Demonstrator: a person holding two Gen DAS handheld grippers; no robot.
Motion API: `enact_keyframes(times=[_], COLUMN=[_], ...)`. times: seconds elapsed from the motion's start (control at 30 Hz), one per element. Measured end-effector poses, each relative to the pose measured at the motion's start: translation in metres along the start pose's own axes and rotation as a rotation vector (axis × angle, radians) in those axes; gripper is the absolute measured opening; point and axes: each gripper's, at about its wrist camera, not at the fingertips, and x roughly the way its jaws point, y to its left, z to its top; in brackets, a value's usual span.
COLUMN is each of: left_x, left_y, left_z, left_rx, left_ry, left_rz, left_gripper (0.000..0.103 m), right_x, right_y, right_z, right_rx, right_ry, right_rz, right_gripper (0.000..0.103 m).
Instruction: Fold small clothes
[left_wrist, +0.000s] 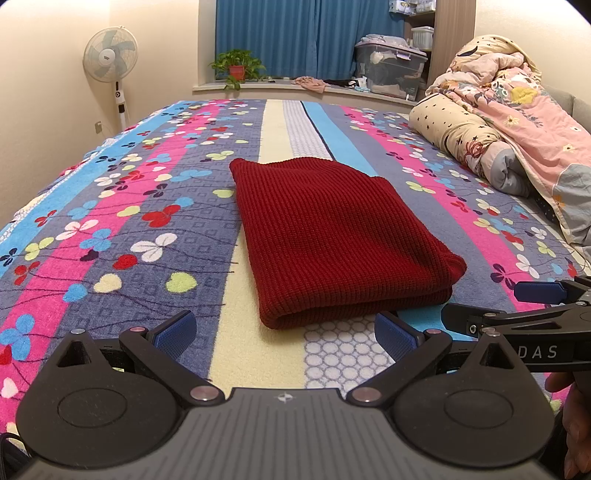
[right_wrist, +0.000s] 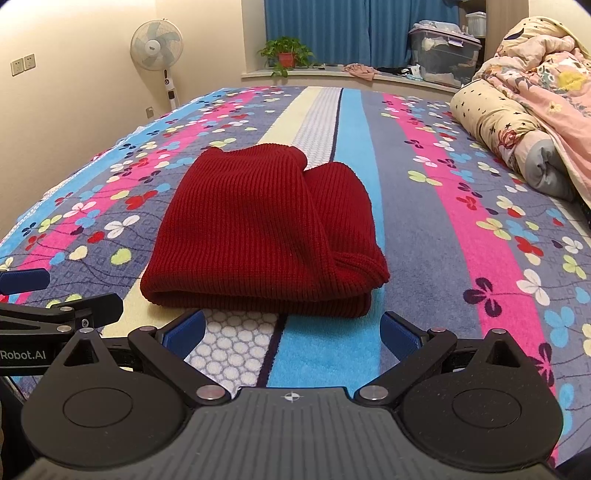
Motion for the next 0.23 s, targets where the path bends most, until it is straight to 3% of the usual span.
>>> enact_keyframes(times=[0.23], left_x=[-0.0002], left_y=[0.0004], left_z=[0.0], left_rx=[-0.001], left_ry=[0.001], left_rz=[0.0], left_gripper=[0.103], right_x=[0.0005], right_y=[0.0004], right_z=[-0.0014], right_rx=[0.001], right_ry=[0.006], right_rz=[-0.002], right_gripper=[0.1])
